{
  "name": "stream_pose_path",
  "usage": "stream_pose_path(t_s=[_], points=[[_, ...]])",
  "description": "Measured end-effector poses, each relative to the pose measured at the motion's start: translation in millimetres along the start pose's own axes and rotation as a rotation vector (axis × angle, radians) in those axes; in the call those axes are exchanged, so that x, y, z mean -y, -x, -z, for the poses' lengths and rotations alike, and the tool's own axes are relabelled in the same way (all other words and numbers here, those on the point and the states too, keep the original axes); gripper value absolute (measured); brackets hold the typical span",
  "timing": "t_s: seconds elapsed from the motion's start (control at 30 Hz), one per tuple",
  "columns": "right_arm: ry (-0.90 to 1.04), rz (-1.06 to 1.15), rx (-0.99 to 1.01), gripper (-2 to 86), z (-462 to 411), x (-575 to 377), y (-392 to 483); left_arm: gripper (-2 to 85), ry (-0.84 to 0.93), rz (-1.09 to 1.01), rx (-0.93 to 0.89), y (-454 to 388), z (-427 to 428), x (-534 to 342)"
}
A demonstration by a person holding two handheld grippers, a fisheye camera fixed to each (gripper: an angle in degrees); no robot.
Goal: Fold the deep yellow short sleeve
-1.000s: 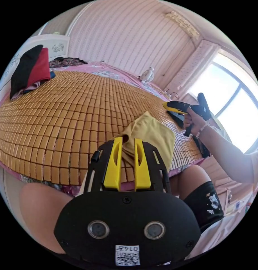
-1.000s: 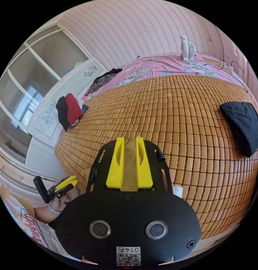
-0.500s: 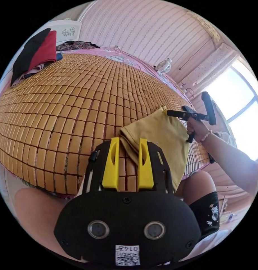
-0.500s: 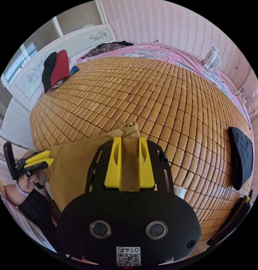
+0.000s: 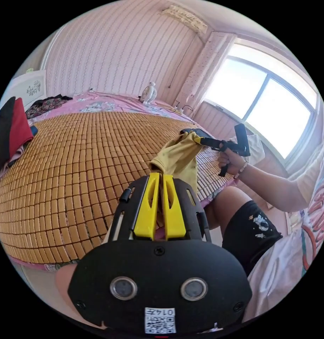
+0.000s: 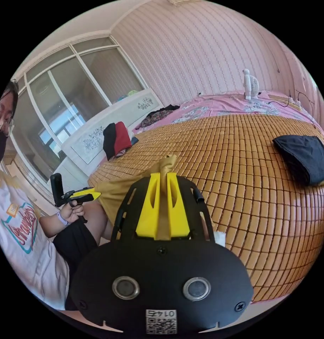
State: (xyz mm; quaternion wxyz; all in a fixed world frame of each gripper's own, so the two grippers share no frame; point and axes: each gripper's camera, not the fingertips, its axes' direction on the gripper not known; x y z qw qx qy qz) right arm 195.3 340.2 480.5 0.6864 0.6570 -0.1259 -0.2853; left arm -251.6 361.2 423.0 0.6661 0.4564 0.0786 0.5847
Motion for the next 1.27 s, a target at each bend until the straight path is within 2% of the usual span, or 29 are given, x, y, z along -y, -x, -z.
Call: stream_pose_path(t_s=[0.2,0.37,0.5,0.57,0.6,0.67,0.73,0.8,0.93,1.07,1.27], points=[[-0.238,-0.094,-0.036,2.2,105,-46,0,-0.8,-0.073,-0.234,-0.139,-56,32,35],[-0.335,-0.016,-0.161,2.6,190,-5,-14,-0.6,-0.127,-0.335,-0.301,-87,7,102],[-0.225,-0.039,-0.304,4.2,229,83,-57,1.4,-0.183,-0.285,-0.445,-104,-50,186],[-0.201,-0.186,-0.462,8.3,235,147,-113,4.7,-0.168,-0.217,-0.448,-111,-90,228],[-0.197,-0.215,-0.518,9.9,234,160,-127,6.0,-0.159,-0.135,-0.448,-111,-119,253],[-0.126,-0.409,-0.67,11.6,218,187,-180,7.0,-0.12,-0.052,-0.445,-103,-157,276],[-0.12,-0.478,-0.664,11.6,200,179,-197,7.2,-0.057,0.01,-0.361,-89,-180,280],[-0.163,-0.416,-0.617,11.3,179,158,-190,7.0,0.018,0.024,-0.293,-67,-186,263],[-0.016,-0.246,-0.61,11.1,121,79,-149,6.0,0.085,-0.106,-0.188,-42,-147,213],[0.064,-0.206,-0.564,10.3,88,-15,-90,5.3,0.156,-0.143,-0.068,-12,-67,145],[0.256,-0.029,-0.568,9.2,34,-54,4,5.1,0.056,-0.026,0.147,34,76,68]])
